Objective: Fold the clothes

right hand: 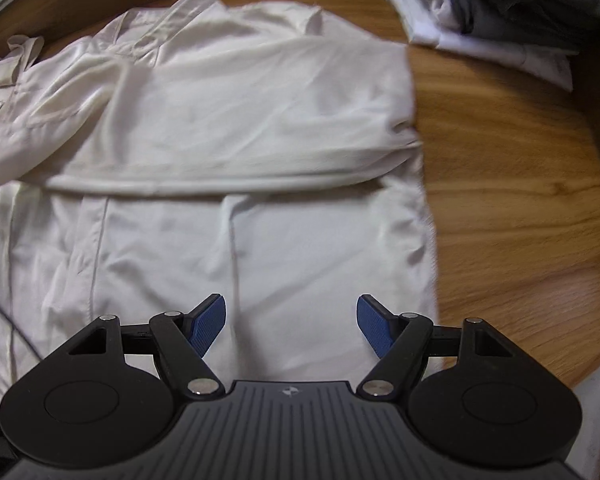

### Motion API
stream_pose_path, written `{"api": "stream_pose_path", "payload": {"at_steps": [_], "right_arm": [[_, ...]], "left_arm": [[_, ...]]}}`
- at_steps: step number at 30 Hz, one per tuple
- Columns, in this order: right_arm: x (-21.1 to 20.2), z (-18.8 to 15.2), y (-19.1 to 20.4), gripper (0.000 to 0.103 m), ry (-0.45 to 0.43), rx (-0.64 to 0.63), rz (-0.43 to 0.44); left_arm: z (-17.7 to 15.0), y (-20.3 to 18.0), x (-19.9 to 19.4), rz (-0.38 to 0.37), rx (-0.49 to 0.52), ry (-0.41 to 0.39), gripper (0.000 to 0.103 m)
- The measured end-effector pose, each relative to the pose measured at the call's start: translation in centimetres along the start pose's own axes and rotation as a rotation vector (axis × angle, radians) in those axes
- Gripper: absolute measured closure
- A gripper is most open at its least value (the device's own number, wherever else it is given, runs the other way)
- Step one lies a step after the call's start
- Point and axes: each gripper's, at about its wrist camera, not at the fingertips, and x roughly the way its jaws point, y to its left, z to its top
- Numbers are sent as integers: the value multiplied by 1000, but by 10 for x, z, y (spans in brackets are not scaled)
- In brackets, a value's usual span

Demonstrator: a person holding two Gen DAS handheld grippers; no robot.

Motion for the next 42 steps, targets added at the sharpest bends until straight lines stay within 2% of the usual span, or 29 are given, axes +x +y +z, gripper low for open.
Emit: {"api": "stream_pose_path", "payload": {"at_steps": [5, 8, 9, 10, 12, 17, 19, 20, 21, 25, 28, 29, 30, 33, 36, 41, 42], "right_arm": [[-6, 14, -21, 25, -45, 10, -43], [-5, 26, -36, 29, -83, -4, -75], [-4, 31, -41, 37, -98, -12, -90], [-1, 37, -46, 41, -107, -16, -105], [7, 49, -57, 61, -109, -20, -112], [28, 68, -64, 66, -90, -90, -95], [34, 73, -60, 79, -83, -128, -80], [36, 75, -59, 97, -82, -140, -78], [37, 77, -60, 100, -81, -139, -85], [42, 82, -76, 100, -52, -99, -119], [45, 83, -78, 96, -19, -115, -112], [43, 83, -77, 94, -23, -126, -110], [41, 83, -76, 87, -23, -137, -111], [31, 83, -72, 82, -28, -160, -113], [21, 82, -69, 73, -37, -165, -99], [12, 75, -53, 72, -37, -201, -90], [11, 74, -50, 71, -36, -205, -86]], "left_arm": [[-6, 14, -1, 34, -34, 6, 100], [-10, 20, 0, 45, -49, 18, 100], [-11, 21, 1, 53, -53, 21, 100], [-12, 22, 1, 56, -60, 23, 100], [-12, 24, 1, 56, -78, 25, 100], [-11, 23, -3, 48, -113, 24, 100], [-10, 21, -4, 48, -115, 21, 100], [-10, 21, -4, 46, -117, 20, 100], [-9, 21, -4, 43, -119, 19, 100], [-11, 24, 2, 31, -145, 25, 100], [-15, 32, 6, 58, -172, 21, 97], [-16, 35, 6, 65, -181, 19, 97], [-18, 39, 4, 65, -190, 12, 96], [-23, 44, -11, 53, -202, -14, 89], [-30, 37, -23, 5, -185, -23, 86], [-37, 14, -21, -78, -160, -24, 64], [-38, 9, -17, -92, -156, -18, 62]]}}
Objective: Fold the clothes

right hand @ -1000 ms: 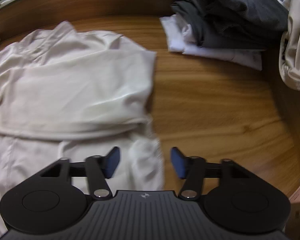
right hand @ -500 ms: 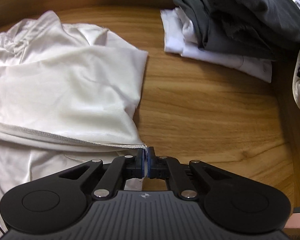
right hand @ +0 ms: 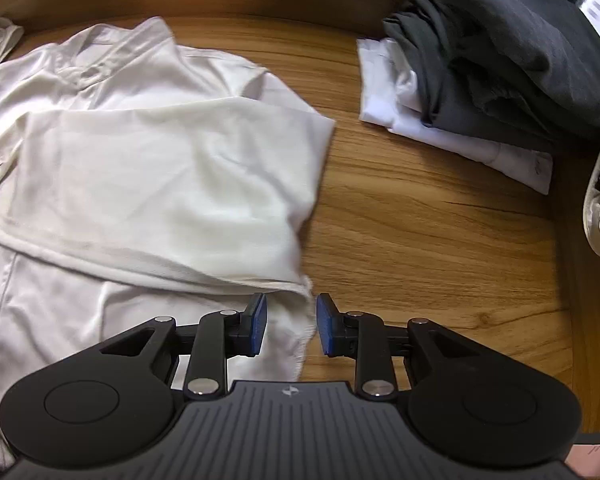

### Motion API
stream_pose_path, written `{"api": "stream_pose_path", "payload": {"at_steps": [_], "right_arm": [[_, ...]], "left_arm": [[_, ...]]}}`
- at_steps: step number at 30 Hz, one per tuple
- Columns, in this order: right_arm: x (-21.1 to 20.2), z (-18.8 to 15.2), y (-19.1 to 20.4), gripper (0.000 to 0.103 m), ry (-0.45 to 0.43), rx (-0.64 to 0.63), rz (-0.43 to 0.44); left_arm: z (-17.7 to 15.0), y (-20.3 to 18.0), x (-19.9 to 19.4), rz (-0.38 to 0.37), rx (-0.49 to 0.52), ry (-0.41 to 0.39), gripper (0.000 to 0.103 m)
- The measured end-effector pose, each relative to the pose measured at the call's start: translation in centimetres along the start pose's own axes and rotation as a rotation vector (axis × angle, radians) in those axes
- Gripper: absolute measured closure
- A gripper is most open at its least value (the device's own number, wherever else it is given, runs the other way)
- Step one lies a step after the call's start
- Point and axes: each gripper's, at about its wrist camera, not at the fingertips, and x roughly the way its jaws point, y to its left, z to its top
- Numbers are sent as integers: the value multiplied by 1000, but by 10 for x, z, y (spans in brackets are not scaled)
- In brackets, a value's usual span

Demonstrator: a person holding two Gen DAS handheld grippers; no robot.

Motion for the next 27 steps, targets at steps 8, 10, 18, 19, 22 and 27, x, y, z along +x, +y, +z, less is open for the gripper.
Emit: {"api": "stream_pose_path", "payload": {"at_steps": [8, 10, 18, 19, 22, 27], "right_arm": [[-5, -2, 29, 60, 0, -20, 43], [-5, -2, 33, 59, 2, -22, 49], [-6, -4, 42, 59, 12, -24, 51], [-7, -4, 42, 59, 11, -24, 48], [-6, -4, 42, 59, 13, -24, 46], [-3, -2, 46, 59, 18, -42, 42]], "left_arm": [[-9, -17, 43, -1, 26, 61, 46], [-6, -16, 48, -11, 4, 60, 45], [3, -8, 34, -35, -67, -54, 97], [6, -4, 30, -32, -72, -67, 97], [14, 9, 17, -20, -87, -103, 97], [28, 34, 15, 36, -96, -138, 95]]}}
